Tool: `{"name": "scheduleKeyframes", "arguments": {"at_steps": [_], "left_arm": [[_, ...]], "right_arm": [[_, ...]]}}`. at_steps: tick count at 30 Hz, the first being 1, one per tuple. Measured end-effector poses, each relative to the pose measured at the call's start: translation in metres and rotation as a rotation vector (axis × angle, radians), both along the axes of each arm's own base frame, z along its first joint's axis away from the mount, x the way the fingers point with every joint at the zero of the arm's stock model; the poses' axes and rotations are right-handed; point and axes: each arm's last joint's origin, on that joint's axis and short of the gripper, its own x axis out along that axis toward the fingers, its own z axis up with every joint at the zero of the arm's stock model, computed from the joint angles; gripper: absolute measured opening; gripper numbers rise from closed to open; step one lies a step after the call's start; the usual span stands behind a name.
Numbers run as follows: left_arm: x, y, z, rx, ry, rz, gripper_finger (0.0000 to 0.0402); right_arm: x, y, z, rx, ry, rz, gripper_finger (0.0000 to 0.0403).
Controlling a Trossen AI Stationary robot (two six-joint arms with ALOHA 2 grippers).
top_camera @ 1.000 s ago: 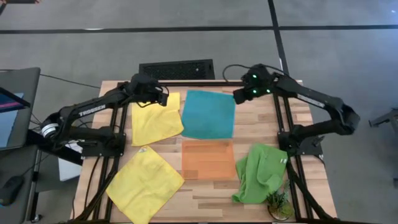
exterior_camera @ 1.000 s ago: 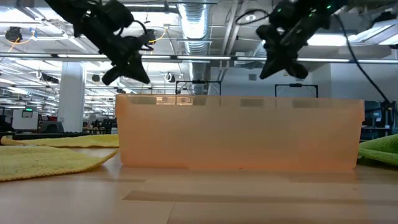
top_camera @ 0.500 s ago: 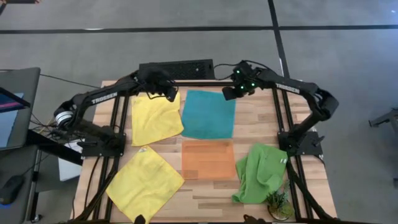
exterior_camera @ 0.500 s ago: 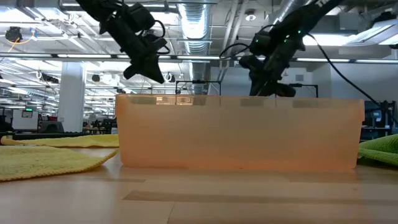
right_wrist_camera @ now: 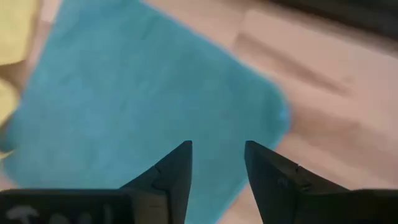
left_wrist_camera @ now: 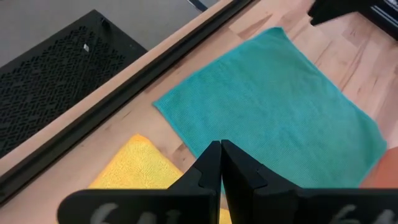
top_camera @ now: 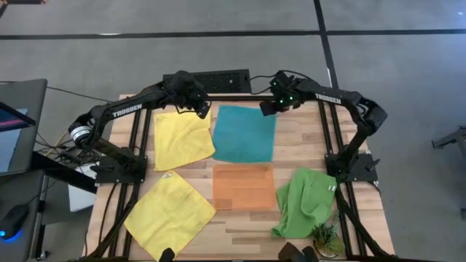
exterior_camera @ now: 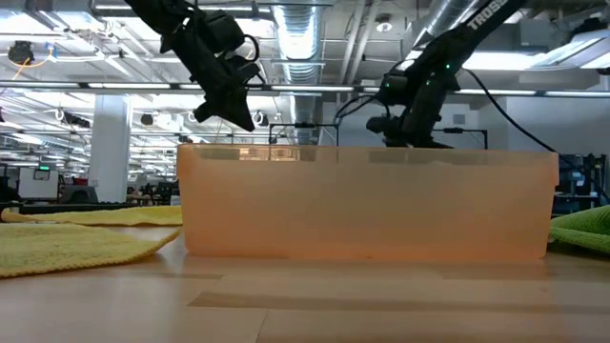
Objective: Fold microfiber towels
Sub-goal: Fold the blue towel
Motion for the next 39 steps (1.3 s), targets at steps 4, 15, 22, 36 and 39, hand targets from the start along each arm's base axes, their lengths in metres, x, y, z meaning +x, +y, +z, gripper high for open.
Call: {"name": "scheduleKeyframes", "arguments": {"at_steps": [4,15,22,36,39], "left_arm": [[0.000,0.000,0.000,0.005,0.001,-0.003,0.0000],[-0.001,0.001,0.000,0.005,-0.001,0.001,0.0000],[-0.001,0.001,0.000,-0.003,-0.006,0.010,0.0000],[-0.001,0.001,0.000,-0.004,-0.006,0.010,0.0000],[-0.001,0.001,0.000,-0.004,-0.006,0.010,0.0000]], "right_arm": [[0.000,-0.005,-0.005,-0.009,0.014,-0.013,0.0159],[0.004,-0.018,-0.049,0.049,0.114,-0.014,0.0151],[0.005,-0.019,-0.049,0.009,0.127,0.002,0.0150],[-0.001,-0.026,-0.045,-0.093,0.191,0.027,0.0148],[-0.002,-0.027,-0.045,-0.095,0.190,0.022,0.0146]]}}
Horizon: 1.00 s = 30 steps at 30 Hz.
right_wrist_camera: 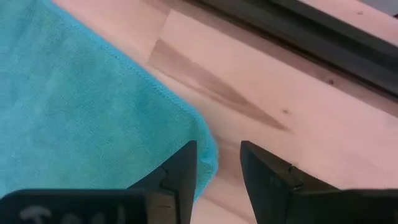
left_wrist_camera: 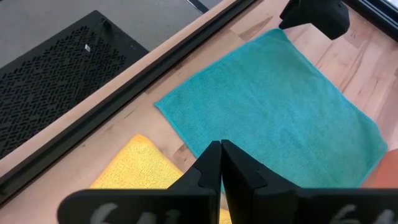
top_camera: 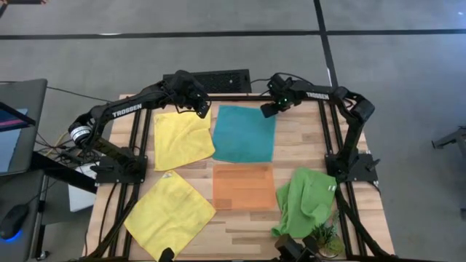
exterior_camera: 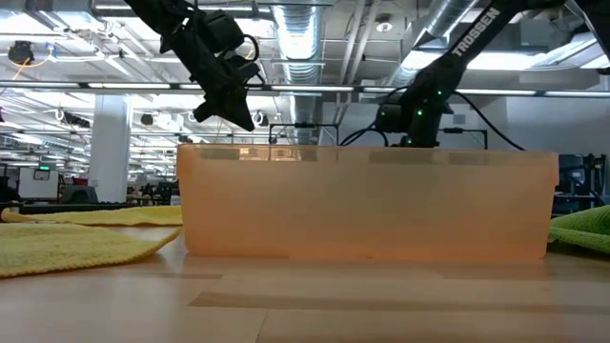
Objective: Fold microfiber towels
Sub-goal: Fold the blue towel
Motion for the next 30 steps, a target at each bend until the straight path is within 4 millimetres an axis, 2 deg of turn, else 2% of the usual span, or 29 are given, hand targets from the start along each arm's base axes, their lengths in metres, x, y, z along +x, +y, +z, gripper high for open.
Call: {"name": "scheduleKeyframes", "arguments": {"at_steps": [20,30], "left_arm": [[0.000,0.000,0.000,0.000,0.000,0.000,0.0000],[0.000,0.000,0.000,0.000,0.000,0.000,0.0000]], "right_arm": [[0.001,0.000,0.000,0.002,-0.004,0.027,0.0143],[-0.001,0.007,-0.012,0.003,0.000,0.034,0.0139]]}}
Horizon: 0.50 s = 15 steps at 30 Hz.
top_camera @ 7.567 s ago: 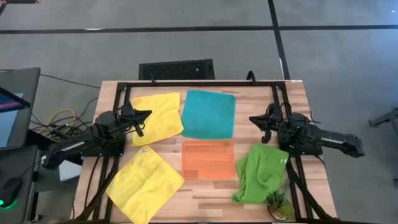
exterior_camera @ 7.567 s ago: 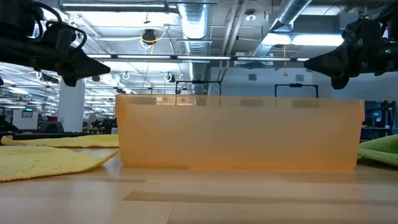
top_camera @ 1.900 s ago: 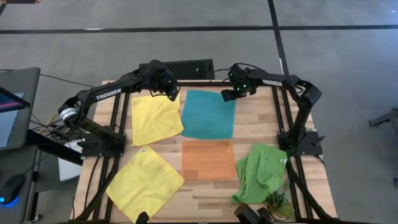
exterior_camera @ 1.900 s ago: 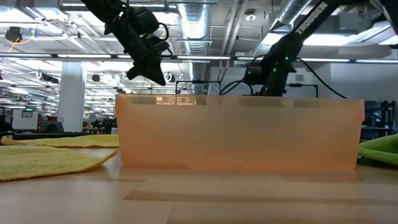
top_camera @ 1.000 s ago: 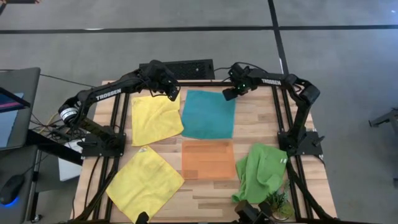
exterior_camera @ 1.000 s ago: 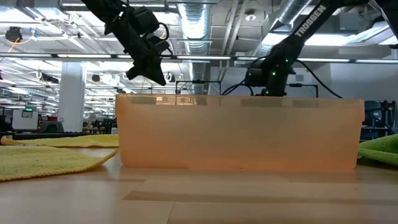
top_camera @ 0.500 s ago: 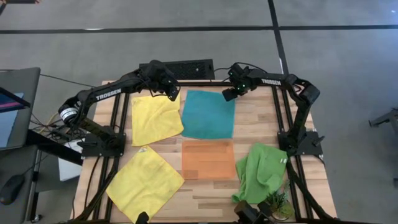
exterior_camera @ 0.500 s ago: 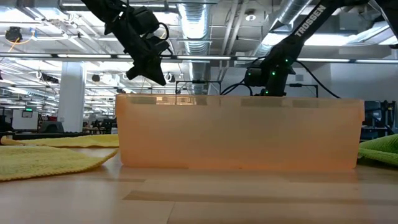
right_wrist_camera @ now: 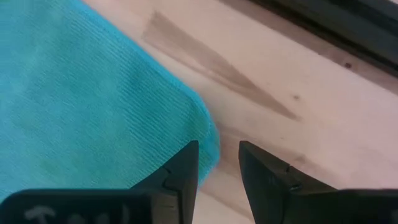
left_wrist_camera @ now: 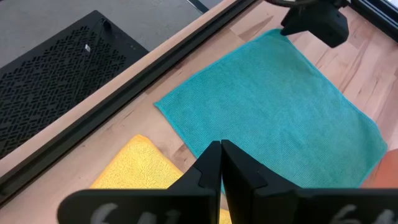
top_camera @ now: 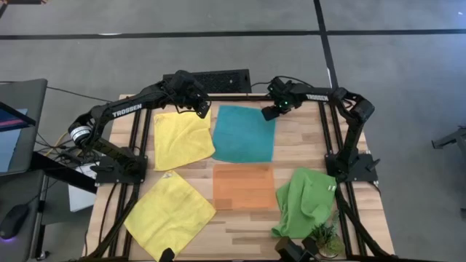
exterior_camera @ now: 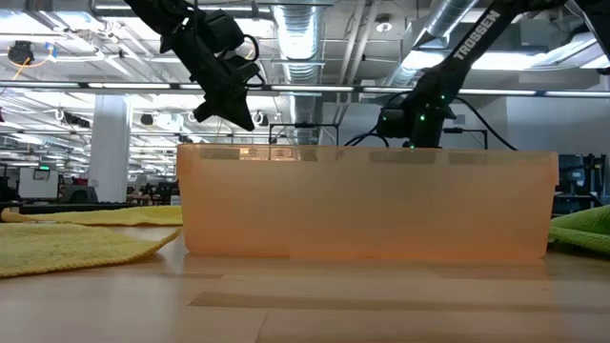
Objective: Fold microfiber towels
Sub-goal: Fold the blue towel
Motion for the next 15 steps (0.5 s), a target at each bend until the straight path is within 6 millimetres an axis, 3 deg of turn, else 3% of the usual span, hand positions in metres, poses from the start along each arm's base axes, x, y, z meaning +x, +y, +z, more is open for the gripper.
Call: {"name": "scheduleKeyframes", "arguments": {"at_steps": [15], "left_arm": [[0.0000,0.0000,0.0000,-0.007,-0.004,0.008,0.0000]], "right_arm": [[0.0021,-0.0023,0.0010,-0.038,-0.011,0.041,0.0137]]}}
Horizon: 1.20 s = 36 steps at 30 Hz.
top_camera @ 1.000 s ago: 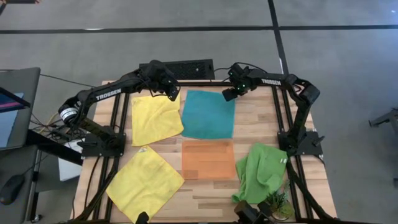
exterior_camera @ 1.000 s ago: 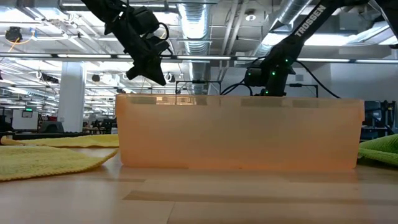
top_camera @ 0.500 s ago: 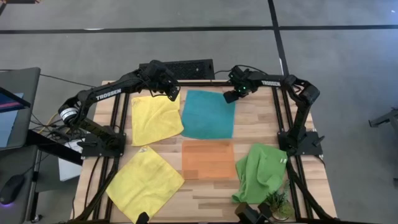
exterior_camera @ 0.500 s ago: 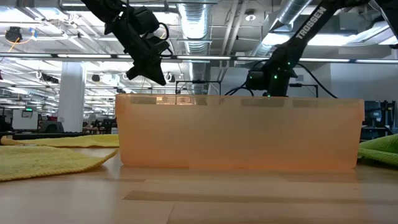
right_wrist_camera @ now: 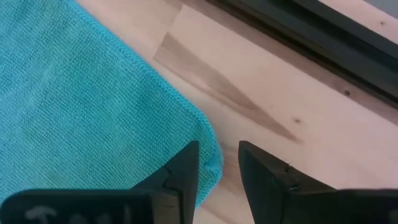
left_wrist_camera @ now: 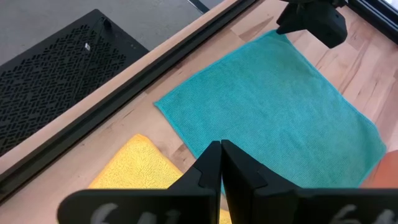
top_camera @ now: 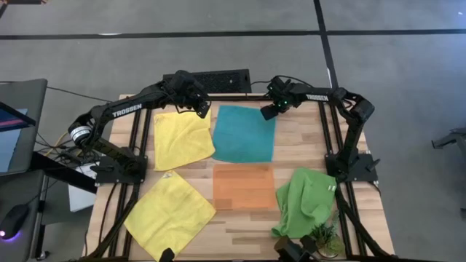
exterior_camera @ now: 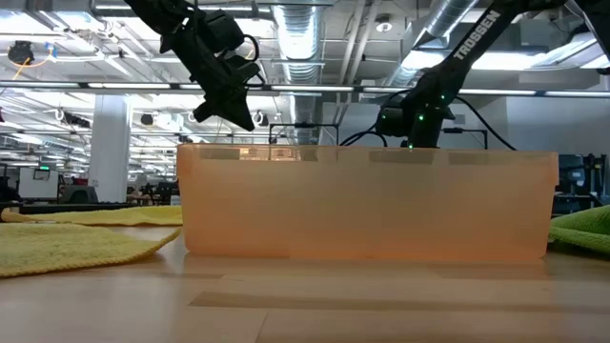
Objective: Fold microfiber towels
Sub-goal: Fold the blue towel
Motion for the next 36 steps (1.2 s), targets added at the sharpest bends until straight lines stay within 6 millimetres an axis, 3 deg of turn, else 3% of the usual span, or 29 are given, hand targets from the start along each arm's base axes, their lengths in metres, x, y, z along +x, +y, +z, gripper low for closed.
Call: {"name": "scheduleKeyframes", "arguments": {"at_steps": [5,11,15,20,26,36], "left_arm": [[0.000,0.000,0.000,0.000,0.000,0.000,0.0000],[0.000,0.000,0.000,0.000,-0.001,0.000,0.0000],[0.000,0.000,0.000,-0.003,-0.002,0.003,0.0000],[0.000,0.000,0.000,-0.002,-0.002,0.003,0.0000],[0.000,0.001,0.000,0.021,0.008,0.017,0.0000],[-0.002,0.003,0.000,0.104,0.064,-0.011,0.0000]], "right_arm": [[0.000,0.000,-0.001,-0.001,0.003,0.006,0.0136],[0.006,-0.002,-0.022,0.039,0.049,0.031,0.0136],[0.008,0.000,-0.025,0.043,0.068,0.038,0.0130],[0.009,0.001,-0.019,0.004,0.057,0.038,0.0101],[0.010,0.003,-0.010,-0.018,0.024,0.046,0.0014],[0.031,0.010,0.009,-0.069,-0.014,0.127,0.0007]]}}
